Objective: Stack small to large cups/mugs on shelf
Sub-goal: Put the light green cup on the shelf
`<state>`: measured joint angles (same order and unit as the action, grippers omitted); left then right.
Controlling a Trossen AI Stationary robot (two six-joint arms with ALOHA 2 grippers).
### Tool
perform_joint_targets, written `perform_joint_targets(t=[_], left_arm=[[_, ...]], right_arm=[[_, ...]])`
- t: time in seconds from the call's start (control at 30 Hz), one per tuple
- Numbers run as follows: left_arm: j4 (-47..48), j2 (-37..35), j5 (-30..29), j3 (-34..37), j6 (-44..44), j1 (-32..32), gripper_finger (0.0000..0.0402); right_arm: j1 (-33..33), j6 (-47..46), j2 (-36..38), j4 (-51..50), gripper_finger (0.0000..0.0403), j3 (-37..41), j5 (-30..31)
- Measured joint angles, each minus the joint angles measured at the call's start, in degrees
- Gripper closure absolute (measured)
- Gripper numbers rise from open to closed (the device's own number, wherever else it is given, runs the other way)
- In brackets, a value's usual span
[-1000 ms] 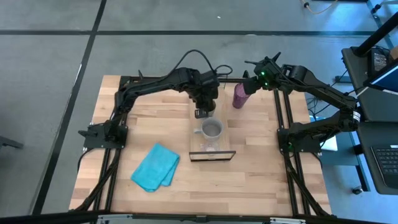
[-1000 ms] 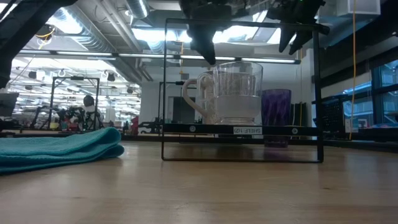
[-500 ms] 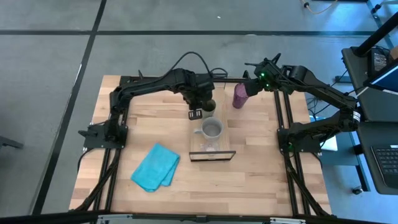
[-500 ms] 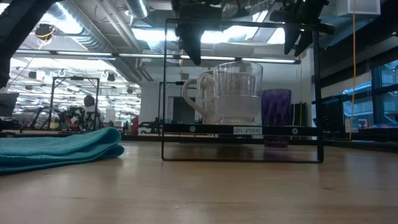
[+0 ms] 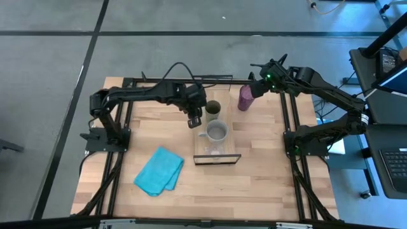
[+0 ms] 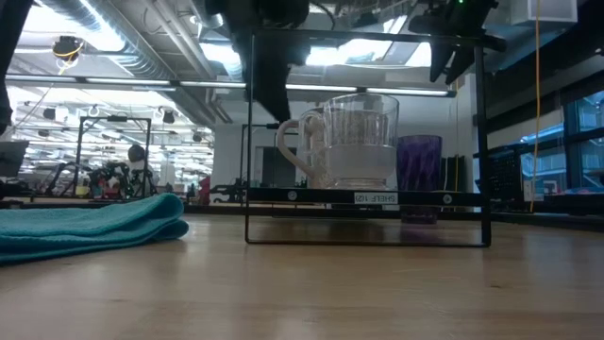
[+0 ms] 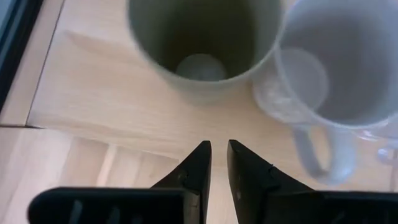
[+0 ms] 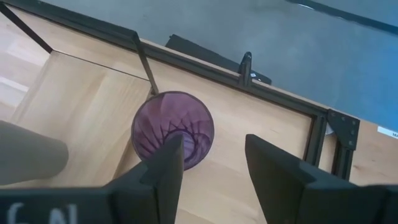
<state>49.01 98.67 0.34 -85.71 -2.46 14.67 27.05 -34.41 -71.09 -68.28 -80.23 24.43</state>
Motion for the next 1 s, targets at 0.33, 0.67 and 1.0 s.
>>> perform_joint_targets(t=[0.33, 0.67, 1.0], left_arm=[[-10.35, 0.2, -3.13, 5.16, -0.34, 0.99, 0.0355], [-12.8, 0.37, 0.17, 5.14, -0.26, 1.87, 0.0355], [-15.22, 0.37, 0.72, 5.14, -0.39, 1.45, 0.0355]], right_arm=[[-0.02, 0.0, -0.02, 0.97, 0.0228, 0.0, -0.01], [0.0, -0.01, -0.02, 0.95, 0.0228, 0.0, -0.02], [0.0, -0.11, -0.02, 0.93, 0.0228, 0.0, -0.02]])
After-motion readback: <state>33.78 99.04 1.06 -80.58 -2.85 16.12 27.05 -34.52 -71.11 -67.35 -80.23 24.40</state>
